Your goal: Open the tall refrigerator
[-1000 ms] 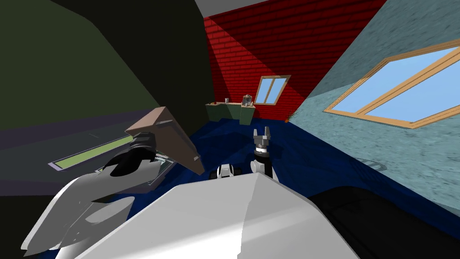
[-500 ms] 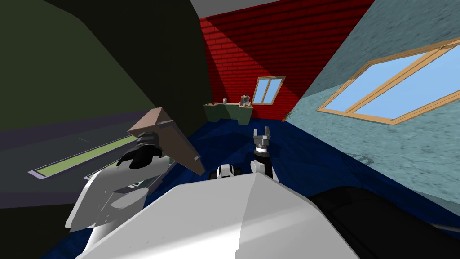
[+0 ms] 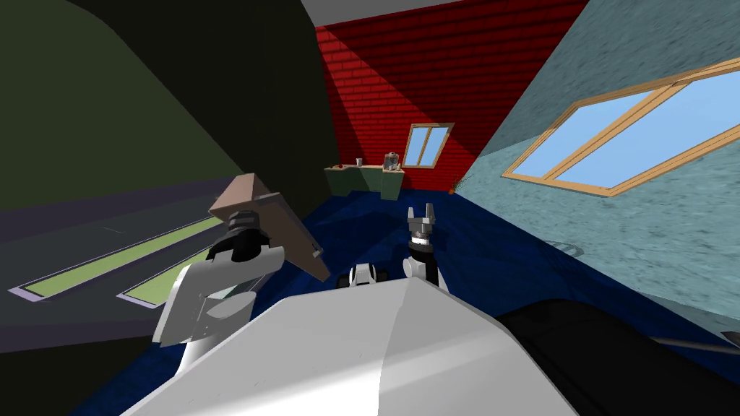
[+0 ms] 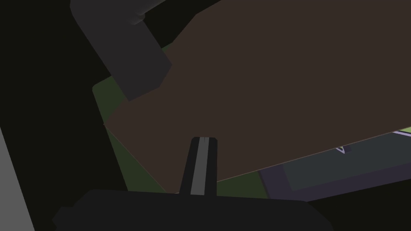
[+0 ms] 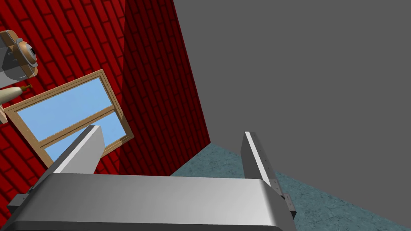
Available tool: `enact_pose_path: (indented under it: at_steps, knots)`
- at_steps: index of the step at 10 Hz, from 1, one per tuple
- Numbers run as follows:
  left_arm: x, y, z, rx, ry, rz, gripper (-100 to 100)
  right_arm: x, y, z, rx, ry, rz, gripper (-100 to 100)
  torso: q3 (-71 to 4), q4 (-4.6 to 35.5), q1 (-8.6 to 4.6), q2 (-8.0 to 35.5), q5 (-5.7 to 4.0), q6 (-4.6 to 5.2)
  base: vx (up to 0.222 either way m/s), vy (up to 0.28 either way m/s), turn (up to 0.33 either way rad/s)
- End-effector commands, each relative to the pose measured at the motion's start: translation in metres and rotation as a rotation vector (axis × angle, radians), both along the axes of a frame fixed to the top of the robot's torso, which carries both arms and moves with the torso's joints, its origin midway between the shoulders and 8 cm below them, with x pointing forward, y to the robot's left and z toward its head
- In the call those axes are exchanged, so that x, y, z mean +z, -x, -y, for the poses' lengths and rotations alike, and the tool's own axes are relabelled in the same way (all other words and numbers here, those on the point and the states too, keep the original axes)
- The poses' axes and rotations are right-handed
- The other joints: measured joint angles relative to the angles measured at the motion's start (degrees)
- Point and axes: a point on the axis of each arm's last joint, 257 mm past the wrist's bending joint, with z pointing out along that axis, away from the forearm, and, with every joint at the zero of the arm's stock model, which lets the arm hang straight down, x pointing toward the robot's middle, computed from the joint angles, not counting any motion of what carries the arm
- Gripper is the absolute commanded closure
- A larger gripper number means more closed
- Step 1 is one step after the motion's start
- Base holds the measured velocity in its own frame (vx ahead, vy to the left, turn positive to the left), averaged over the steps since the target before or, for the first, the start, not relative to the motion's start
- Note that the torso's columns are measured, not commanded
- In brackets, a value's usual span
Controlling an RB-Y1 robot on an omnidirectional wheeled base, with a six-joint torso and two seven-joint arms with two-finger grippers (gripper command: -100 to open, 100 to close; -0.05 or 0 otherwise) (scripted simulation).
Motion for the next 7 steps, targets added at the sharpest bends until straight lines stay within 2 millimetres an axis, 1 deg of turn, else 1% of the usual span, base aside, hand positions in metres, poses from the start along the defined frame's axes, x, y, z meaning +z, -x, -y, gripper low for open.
enact_pose_path:
  at_steps: [1, 2, 3, 4, 5, 6, 7]
  knots:
    - [-0.004, 0.006, -0.003, 0.044, -0.01, -0.016, 100, 0.0, 0.0, 0.0, 0.0, 0.0, 0.0, 0, 0.01, -0.01, 0.0, 0.01, 0.01, -0.15, 0.006, -0.001, -0.005]
    - [-0.009, 0.0, 0.011, 0.045, 0.019, -0.023, 100, 0.0, 0.0, 0.0, 0.0, 0.0, 0.0, 0, 0.05, 0.05, 0.06, 0.09, 0.0, -0.22, 0.002, 0.011, -0.08]
    - [-0.004, 0.004, 0.006, 0.069, -0.001, -0.017, 100, 0.0, 0.0, 0.0, 0.0, 0.0, 0.0, 0, 0.09, 0.06, -0.05, 0.14, -0.03, -0.06, 0.0, 0.02, -0.104]
    - [-0.002, 0.006, 0.004, 0.078, -0.01, -0.015, 100, 0.0, 0.0, 0.0, 0.0, 0.0, 0.0, 0, 0.12, 0.08, -0.07, 0.2, -0.05, -0.16, -0.005, 0.004, -0.018]
    - [-0.006, 0.001, 0.018, 0.079, 0.019, -0.02, 100, 0.0, 0.0, 0.0, 0.0, 0.0, 0.0, 0, 0.14, 0.15, -0.03, 0.25, -0.09, -0.25, -0.003, 0.009, -0.087]
    - [0.017, -0.021, 0.012, 0.02, -0.076, -0.012, -100, 0.0, 0.0, 0.0, 0.0, 0.0, 0.0, 0, 0.15, 0.13, -0.16, 0.26, -0.12, -0.09, -0.017, -0.131, 0.152]
    - [0.018, -0.034, 0.017, -0.012, -0.067, -0.008, -100, 0.0, 0.0, 0.0, 0.0, 0.0, 0.0, 0, 0.03, 0.37, -0.49, 0.25, -0.47, -0.23, -0.048, -0.19, 0.142]
